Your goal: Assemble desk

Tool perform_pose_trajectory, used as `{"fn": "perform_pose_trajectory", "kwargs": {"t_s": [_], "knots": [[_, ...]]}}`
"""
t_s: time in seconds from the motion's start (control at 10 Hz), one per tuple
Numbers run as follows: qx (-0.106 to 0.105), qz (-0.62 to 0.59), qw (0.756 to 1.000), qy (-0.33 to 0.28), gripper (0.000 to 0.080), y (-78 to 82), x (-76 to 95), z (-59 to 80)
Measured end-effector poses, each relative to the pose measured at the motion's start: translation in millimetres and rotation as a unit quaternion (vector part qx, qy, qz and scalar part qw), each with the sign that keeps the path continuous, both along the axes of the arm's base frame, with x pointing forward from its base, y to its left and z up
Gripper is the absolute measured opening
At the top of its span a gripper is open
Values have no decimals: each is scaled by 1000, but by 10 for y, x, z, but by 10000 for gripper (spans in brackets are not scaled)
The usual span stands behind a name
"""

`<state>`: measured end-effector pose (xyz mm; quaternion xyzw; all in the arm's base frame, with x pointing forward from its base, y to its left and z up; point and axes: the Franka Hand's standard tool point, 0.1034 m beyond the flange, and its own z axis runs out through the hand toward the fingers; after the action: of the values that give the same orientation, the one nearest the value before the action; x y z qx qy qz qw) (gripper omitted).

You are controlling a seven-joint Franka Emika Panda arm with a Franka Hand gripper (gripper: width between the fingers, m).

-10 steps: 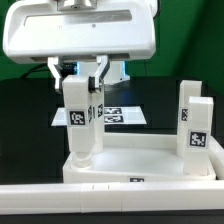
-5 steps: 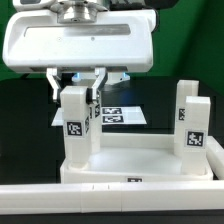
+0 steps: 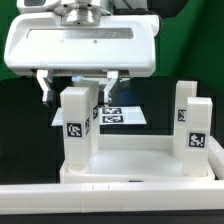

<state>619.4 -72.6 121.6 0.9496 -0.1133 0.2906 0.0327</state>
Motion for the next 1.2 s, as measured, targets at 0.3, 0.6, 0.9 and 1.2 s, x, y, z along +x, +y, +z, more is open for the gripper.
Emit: {"fn": "perform_pose_trajectory", "kwargs": {"t_s": [0.3,0.6,0.9,1.2], "knots": [[0,0,1000,0,644,0,-2,-5],[14,3,1000,18,649,42,-13,-12],[85,5,993,77,649,186,34,264],[105,5,987,125,649,150,3,60]]}}
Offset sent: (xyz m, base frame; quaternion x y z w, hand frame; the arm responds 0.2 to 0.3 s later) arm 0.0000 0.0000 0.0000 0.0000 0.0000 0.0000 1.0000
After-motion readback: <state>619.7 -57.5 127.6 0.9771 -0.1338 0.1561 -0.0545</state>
